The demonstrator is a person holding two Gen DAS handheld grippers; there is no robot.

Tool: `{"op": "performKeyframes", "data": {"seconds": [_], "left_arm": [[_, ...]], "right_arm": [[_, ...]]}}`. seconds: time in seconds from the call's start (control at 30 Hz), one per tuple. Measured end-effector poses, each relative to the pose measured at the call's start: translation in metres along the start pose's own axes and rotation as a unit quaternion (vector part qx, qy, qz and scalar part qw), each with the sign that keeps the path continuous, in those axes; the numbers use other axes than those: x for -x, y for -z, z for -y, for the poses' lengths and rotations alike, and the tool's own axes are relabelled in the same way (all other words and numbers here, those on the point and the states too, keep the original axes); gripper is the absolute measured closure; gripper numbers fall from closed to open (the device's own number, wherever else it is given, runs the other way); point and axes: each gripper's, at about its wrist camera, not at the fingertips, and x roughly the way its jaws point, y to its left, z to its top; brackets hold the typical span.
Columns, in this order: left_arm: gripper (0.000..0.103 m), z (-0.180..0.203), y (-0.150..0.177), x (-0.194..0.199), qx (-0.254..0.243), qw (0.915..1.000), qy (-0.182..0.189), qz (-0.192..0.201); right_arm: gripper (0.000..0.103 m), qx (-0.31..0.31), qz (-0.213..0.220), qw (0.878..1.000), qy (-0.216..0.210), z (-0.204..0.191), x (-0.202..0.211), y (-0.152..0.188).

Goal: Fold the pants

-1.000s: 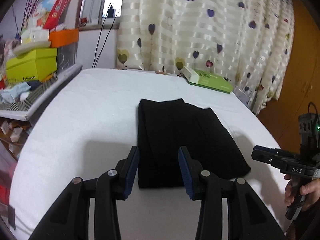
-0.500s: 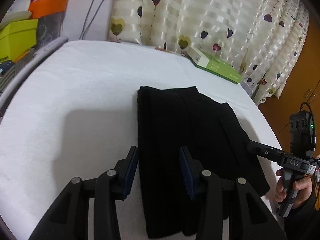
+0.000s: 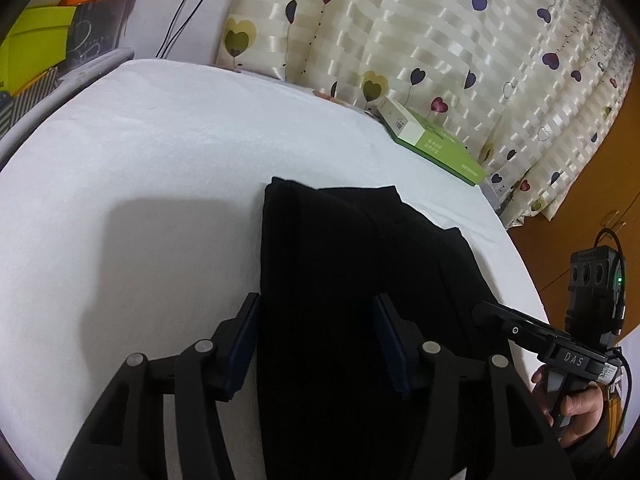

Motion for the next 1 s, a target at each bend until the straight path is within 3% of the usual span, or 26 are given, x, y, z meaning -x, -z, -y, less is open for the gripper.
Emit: {"op": "performKeyframes", "data": {"seconds": [0.2, 0.27, 0.4, 0.57, 1.0], "left_arm": [[0.053, 0.001, 0.012, 0.007, 0.01, 0.9999, -0.004, 0.007], [0.057, 0.003, 0.009, 0.006, 0.011, 0.9999, -0.007, 0.005], [0.072, 0.008, 0.004, 0.011, 0.01, 0.9999, -0.007, 0.01], [0.079, 0.019, 0.002, 0.021, -0.004, 0.9997, -0.008, 0.022], [0.08, 0.01, -0.032, 0.062, -0.016, 0.998, -0.028, 0.055]], "right_arm": [[0.054, 0.028, -0.001, 1.0, 0.006, -0.01, 0.006, 0.013], [0.069, 0.023, -0.005, 1.0, 0.01, -0.008, 0.005, 0.01], [0.084, 0.002, 0.001, 1.0, -0.012, -0.003, 0.012, 0.004], [0.086, 0.012, 0.014, 1.0, -0.022, -0.016, 0.022, 0.001], [0.086, 0.057, 0.034, 0.996, -0.058, -0.064, 0.023, -0.028]]}}
